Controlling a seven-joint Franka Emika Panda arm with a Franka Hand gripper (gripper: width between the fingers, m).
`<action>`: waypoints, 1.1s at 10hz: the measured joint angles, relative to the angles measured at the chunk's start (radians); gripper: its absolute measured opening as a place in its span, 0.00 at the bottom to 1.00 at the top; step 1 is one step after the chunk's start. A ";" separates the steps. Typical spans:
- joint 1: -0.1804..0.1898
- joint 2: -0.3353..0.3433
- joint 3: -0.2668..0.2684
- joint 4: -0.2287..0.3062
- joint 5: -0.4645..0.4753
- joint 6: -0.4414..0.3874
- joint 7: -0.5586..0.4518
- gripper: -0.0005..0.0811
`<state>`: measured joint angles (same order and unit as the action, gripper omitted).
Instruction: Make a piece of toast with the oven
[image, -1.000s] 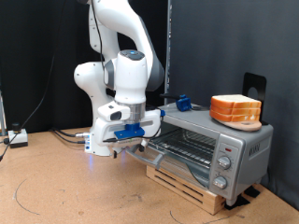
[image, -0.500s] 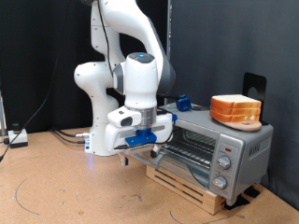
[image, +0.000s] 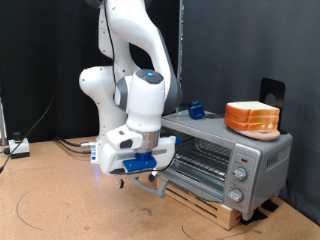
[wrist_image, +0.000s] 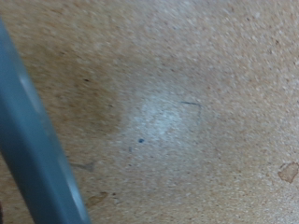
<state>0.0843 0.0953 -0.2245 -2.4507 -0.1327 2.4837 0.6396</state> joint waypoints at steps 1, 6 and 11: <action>-0.004 0.023 -0.008 -0.001 -0.009 0.017 0.006 0.99; -0.009 0.156 -0.018 -0.007 0.014 0.105 0.059 0.99; -0.040 0.164 -0.014 0.000 0.117 0.106 -0.055 0.99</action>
<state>0.0447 0.2595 -0.2389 -2.4505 -0.0154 2.5893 0.5849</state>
